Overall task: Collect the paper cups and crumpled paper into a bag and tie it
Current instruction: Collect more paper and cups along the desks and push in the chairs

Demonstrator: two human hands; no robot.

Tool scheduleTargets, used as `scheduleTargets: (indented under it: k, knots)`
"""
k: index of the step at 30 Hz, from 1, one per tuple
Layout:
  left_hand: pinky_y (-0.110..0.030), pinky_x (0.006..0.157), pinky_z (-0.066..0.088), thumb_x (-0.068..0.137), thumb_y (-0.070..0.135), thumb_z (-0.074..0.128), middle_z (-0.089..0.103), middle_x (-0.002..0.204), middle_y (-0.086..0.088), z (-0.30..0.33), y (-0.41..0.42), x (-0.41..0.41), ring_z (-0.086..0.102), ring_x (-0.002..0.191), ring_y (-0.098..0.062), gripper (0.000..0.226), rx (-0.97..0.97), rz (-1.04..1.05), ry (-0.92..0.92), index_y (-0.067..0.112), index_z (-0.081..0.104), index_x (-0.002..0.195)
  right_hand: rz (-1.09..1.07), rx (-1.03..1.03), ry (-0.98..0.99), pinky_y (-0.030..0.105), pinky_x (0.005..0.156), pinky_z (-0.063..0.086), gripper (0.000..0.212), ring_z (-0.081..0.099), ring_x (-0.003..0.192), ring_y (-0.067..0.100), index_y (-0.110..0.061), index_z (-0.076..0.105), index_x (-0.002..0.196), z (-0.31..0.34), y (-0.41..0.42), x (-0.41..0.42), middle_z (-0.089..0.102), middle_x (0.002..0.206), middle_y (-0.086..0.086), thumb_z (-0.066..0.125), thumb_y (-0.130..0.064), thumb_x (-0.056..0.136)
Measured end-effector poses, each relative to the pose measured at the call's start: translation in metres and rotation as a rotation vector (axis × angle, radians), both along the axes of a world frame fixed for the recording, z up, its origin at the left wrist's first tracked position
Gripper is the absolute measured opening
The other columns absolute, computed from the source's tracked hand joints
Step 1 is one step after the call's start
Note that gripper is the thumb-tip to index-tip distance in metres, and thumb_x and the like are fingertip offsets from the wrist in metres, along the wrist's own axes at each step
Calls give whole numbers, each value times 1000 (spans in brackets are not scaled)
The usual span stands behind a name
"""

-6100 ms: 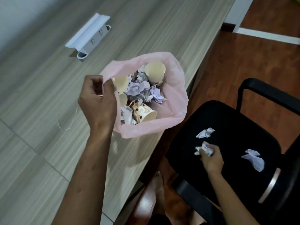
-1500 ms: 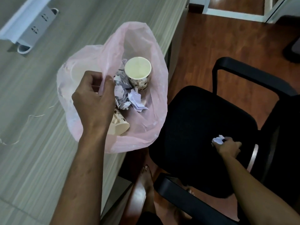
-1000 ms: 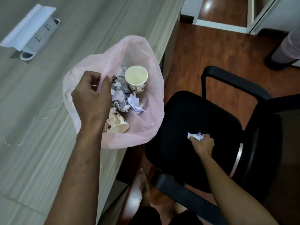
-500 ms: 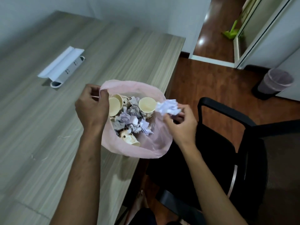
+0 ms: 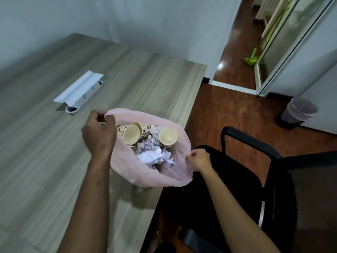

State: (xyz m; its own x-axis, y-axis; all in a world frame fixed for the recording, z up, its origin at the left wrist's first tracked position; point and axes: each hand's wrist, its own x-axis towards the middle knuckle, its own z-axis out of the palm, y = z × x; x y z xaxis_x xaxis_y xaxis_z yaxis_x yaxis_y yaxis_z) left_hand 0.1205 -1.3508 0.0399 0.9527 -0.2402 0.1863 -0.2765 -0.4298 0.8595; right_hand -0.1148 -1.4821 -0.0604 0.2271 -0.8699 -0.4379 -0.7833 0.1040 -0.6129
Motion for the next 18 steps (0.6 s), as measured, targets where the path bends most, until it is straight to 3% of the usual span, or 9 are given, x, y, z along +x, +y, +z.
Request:
scheduleTargets:
  k: [1, 5, 9, 11, 15, 18]
  knots:
    - [-26, 74, 41, 88, 27, 57, 69, 91, -2, 3, 5, 9, 60, 84, -22, 16, -4, 41, 2, 16, 66, 95, 2, -98, -33, 31, 67, 49, 22, 59, 67, 26, -11, 60, 57, 7, -6, 10, 58, 59, 4, 65, -17, 77]
    - [-34, 82, 44, 88, 27, 54, 70, 102, -14, 23, 27, 44, 62, 97, -34, 25, -37, 212, -56, 8, 66, 98, -28, -455, -306, 26, 71, 39, 15, 66, 82, 23, -7, 73, 88, 75, -19, 60, 73, 86, 10, 66, -21, 88]
    - [-37, 81, 44, 90, 27, 54, 69, 102, -19, 40, 53, 70, 61, 97, -38, 25, -40, 306, -48, 5, 64, 98, 7, -481, -403, 18, 70, 39, 15, 61, 77, 14, -10, 74, 93, 111, -24, 90, 73, 87, 4, 64, -21, 90]
    - [-39, 81, 44, 90, 27, 53, 68, 101, -21, 43, 66, 79, 61, 95, -39, 26, -46, 317, -68, 4, 63, 96, -62, -562, -475, 22, 71, 42, 15, 61, 76, 15, -9, 73, 94, 115, -26, 94, 73, 87, 5, 63, -19, 90]
    - [-38, 81, 45, 91, 24, 55, 69, 100, -18, 35, 78, 83, 62, 95, -38, 20, 36, 260, -33, 7, 64, 98, 81, -392, -249, 28, 76, 45, 18, 67, 89, 26, -7, 73, 92, 90, -25, 104, 73, 90, 11, 62, -22, 90]
    - [-37, 81, 46, 88, 24, 61, 71, 100, -11, 24, 80, 78, 64, 96, -34, 14, 172, 135, 24, 15, 67, 97, 74, -359, -229, 27, 74, 47, 13, 69, 84, 26, -8, 73, 87, 68, -19, 102, 73, 84, 8, 65, -19, 86]
